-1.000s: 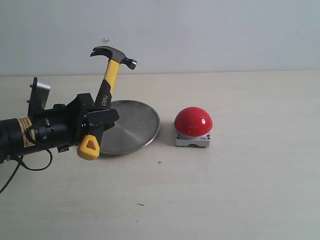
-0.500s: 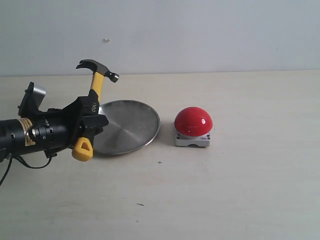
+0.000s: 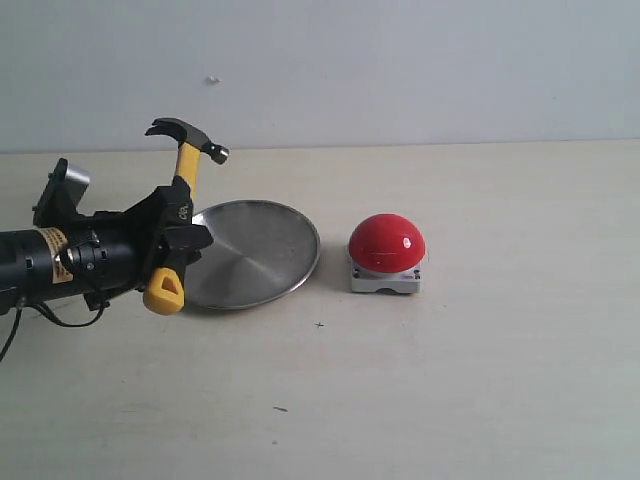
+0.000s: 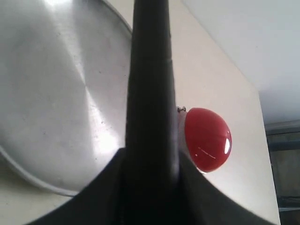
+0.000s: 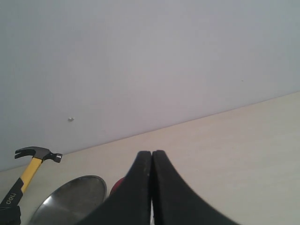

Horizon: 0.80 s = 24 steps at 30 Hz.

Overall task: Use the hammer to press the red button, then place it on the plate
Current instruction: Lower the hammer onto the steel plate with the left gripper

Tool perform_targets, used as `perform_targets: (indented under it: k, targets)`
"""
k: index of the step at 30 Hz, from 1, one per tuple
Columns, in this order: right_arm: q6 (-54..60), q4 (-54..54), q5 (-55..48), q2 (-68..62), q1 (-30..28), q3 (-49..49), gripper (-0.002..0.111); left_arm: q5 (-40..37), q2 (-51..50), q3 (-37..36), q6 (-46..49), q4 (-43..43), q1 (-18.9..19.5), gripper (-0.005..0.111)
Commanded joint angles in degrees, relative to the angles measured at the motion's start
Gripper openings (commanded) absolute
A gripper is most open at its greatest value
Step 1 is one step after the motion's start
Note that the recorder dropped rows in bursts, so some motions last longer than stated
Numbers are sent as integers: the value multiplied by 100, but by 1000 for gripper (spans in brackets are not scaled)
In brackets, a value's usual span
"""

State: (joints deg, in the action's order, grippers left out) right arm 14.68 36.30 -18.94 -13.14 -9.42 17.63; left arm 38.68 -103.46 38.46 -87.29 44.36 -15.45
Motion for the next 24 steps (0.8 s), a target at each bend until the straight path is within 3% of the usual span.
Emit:
perform_targets:
  k: [1, 24]
  targets:
    - [20, -15, 27, 41, 8, -31, 0, 351, 71, 80, 121, 17, -16, 0]
    - [20, -15, 27, 41, 8, -31, 0, 361, -517, 650, -440, 273, -116, 0]
